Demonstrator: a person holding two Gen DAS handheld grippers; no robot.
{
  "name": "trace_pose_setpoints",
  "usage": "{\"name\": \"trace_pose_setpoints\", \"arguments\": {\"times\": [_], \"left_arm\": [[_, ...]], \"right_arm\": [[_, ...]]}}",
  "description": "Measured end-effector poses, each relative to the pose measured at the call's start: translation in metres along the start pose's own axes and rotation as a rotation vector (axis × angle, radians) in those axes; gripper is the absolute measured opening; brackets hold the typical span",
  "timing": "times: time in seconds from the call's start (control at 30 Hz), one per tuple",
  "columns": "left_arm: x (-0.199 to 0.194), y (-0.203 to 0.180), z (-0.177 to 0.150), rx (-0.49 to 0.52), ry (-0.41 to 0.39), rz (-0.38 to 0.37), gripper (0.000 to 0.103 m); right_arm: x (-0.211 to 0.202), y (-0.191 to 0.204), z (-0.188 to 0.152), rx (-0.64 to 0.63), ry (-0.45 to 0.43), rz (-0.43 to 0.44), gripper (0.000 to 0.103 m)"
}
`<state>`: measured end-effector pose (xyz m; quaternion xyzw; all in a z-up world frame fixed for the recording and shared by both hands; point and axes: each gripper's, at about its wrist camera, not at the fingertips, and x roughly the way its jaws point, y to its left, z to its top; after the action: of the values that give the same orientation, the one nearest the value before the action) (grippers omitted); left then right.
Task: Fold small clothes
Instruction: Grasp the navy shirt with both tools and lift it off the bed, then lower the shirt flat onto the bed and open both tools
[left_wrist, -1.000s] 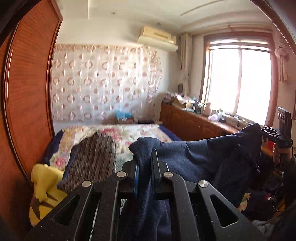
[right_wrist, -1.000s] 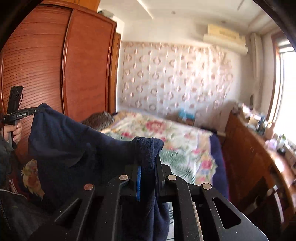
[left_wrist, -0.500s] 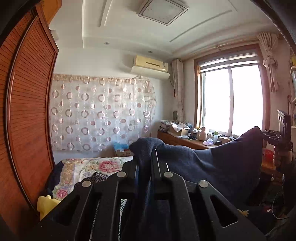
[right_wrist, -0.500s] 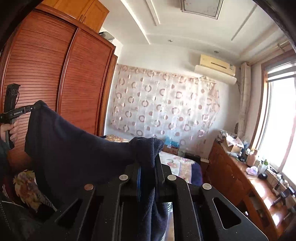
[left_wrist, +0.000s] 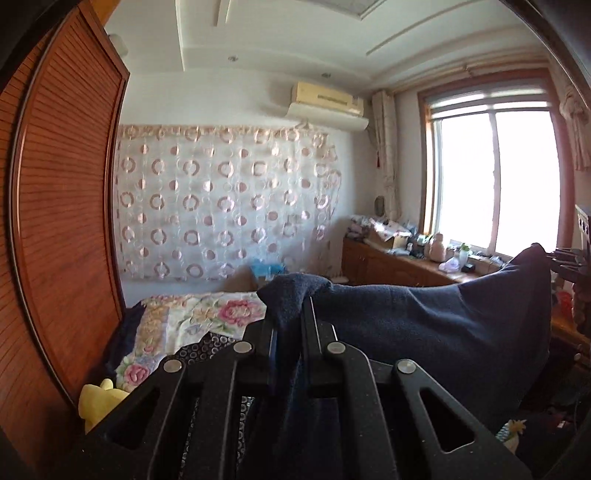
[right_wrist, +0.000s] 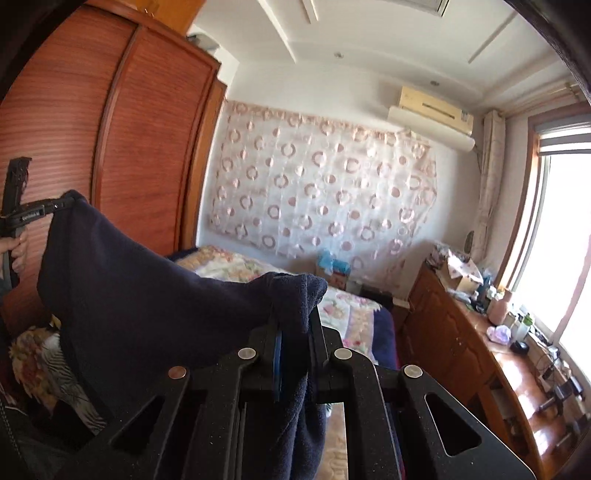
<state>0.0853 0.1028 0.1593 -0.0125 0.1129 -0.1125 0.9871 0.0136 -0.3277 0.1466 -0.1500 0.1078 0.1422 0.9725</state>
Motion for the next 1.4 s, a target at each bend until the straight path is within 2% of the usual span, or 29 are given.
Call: {"name": "trace_pose_setpoints", "arguments": {"times": [0.27, 0.33, 0.5, 0.67, 0.77, 0.87, 0.9, 0.93, 0.97, 1.0, 1.03, 1.07, 1.1, 1.13, 1.17, 1.23, 1.4], "left_arm": [[0.14, 0.01, -0.053, 0.007, 0.211, 0.078, 0.011], [0.162, 0.008, -0.066, 0.014, 0.249, 0.093, 0.011], [0.194, 0.0, -0.084, 0.043, 0.302, 0.124, 0.011], [0.212, -0.001, -0.083, 0.05, 0.332, 0.12, 0.011], [0.221, -0.003, -0.079, 0.054, 0.342, 0.109, 0.011], [0.227, -0.005, -0.071, 0.067, 0.347, 0.099, 0.017], [0.229, -0.006, -0.069, 0.068, 0.349, 0.098, 0.024], [0.225, -0.007, -0.067, 0.066, 0.34, 0.104, 0.031], [0.222, -0.007, -0.065, 0.066, 0.329, 0.105, 0.043], [0.218, -0.007, -0.064, 0.066, 0.318, 0.099, 0.05], [0.215, -0.007, -0.064, 0.065, 0.318, 0.089, 0.051], [0.211, -0.007, -0.065, 0.061, 0.328, 0.087, 0.06], [0.208, -0.007, -0.067, 0.055, 0.342, 0.088, 0.073], [0.203, -0.006, -0.07, 0.049, 0.34, 0.083, 0.078], [0.196, -0.007, -0.073, 0.045, 0.333, 0.076, 0.078], [0.187, -0.008, -0.082, 0.04, 0.341, 0.074, 0.078], [0.167, -0.012, -0.115, 0.013, 0.391, 0.043, 0.078]], "right_arm": [[0.16, -0.022, -0.035, 0.113, 0.229, 0.007, 0.011], [0.196, -0.019, -0.049, 0.108, 0.29, -0.003, 0.011], [0.263, -0.013, -0.069, 0.127, 0.372, -0.017, 0.011], [0.303, -0.024, -0.063, 0.193, 0.401, -0.023, 0.011], [0.306, -0.027, -0.053, 0.224, 0.414, -0.027, 0.011], [0.304, -0.029, -0.05, 0.247, 0.417, -0.025, 0.011], [0.303, -0.028, -0.051, 0.253, 0.414, -0.026, 0.011], [0.301, -0.028, -0.05, 0.257, 0.411, -0.029, 0.016], [0.298, -0.027, -0.054, 0.259, 0.411, -0.035, 0.024], [0.293, -0.026, -0.058, 0.258, 0.406, -0.045, 0.027], [0.291, -0.023, -0.061, 0.259, 0.401, -0.045, 0.033], [0.286, -0.022, -0.063, 0.261, 0.397, -0.042, 0.034], [0.282, -0.019, -0.067, 0.262, 0.396, -0.031, 0.034], [0.279, -0.018, -0.07, 0.26, 0.398, -0.025, 0.036], [0.276, -0.018, -0.073, 0.259, 0.401, -0.019, 0.043], [0.268, -0.015, -0.08, 0.257, 0.401, 0.007, 0.047], [0.24, -0.007, -0.107, 0.266, 0.422, 0.046, 0.048]]}}
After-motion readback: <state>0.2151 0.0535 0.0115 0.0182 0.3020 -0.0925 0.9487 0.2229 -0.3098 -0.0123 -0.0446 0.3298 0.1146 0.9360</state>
